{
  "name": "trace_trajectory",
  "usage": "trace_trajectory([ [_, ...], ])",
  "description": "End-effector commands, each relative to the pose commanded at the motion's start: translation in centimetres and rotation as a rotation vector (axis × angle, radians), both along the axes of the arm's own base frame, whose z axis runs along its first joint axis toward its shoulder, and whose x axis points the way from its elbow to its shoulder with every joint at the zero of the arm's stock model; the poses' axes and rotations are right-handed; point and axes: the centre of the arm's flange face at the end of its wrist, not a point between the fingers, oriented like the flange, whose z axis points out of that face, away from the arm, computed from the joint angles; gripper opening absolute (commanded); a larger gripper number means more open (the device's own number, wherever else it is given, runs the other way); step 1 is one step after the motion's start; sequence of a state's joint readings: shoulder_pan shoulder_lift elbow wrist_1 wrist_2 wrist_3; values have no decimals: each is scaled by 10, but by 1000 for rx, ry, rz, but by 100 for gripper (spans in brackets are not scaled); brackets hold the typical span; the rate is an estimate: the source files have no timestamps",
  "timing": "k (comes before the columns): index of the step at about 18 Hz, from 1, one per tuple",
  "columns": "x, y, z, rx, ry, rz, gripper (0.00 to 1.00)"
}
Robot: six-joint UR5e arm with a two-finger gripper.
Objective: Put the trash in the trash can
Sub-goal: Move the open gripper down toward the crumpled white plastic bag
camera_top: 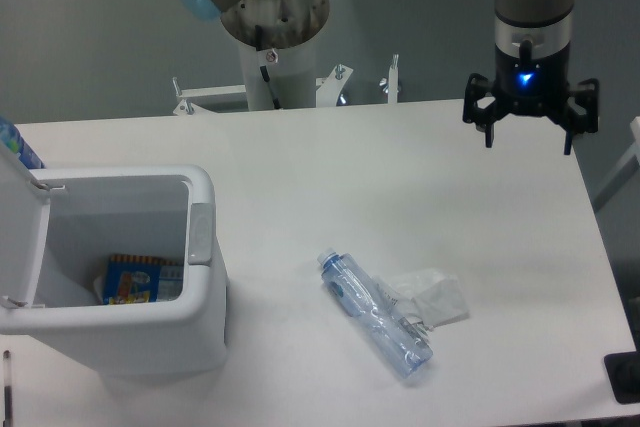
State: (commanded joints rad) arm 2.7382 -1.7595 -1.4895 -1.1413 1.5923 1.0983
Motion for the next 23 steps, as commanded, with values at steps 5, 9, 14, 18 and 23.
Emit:
trace_trajectory([
  [5, 1, 3, -2, 2, -4, 7, 100],
  [9, 2, 8, -7, 29, -16, -6, 100],
  [14, -2, 11, -19, 58, -50, -12, 100],
  [18, 0, 12, -31, 60, -75, 14, 100],
  [23, 4, 14, -52, 73, -66, 19, 100],
])
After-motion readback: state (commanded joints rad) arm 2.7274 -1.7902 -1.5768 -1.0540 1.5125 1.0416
